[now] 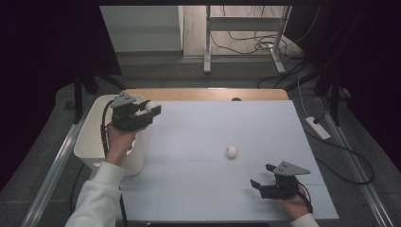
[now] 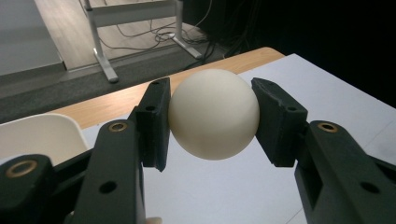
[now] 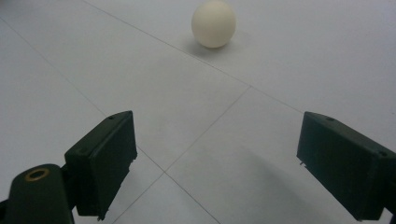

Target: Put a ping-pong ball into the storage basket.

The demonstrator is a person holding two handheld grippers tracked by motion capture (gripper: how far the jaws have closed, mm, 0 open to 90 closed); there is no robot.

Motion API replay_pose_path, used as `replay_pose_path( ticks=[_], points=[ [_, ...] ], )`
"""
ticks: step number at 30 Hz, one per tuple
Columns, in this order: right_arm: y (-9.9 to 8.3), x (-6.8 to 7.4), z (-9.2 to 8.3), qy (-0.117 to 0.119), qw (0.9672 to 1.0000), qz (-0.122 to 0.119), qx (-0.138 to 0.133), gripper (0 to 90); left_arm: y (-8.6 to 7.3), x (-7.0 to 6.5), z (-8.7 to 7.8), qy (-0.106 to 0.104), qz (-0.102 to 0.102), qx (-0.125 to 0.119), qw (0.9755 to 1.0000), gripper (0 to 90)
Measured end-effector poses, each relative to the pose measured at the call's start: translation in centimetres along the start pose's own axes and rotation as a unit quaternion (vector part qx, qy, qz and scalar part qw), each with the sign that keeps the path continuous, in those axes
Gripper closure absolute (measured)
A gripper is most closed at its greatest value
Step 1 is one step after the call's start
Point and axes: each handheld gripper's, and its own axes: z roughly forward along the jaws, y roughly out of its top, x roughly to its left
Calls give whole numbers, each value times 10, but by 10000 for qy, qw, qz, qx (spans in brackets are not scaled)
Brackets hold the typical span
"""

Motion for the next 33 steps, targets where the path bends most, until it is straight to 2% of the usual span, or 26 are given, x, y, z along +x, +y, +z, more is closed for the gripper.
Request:
replay_pose_path(
  ticks=[18, 33],
  points=[
    [1, 0, -1, -13, 10000, 4, -21, 119, -2, 22, -8, 276, -211, 91, 9994, 501],
    [1, -1, 0, -14, 10000, 1, -5, 119, -6, 45, -11, 637, -420, 226, 9968, 501]
  ],
)
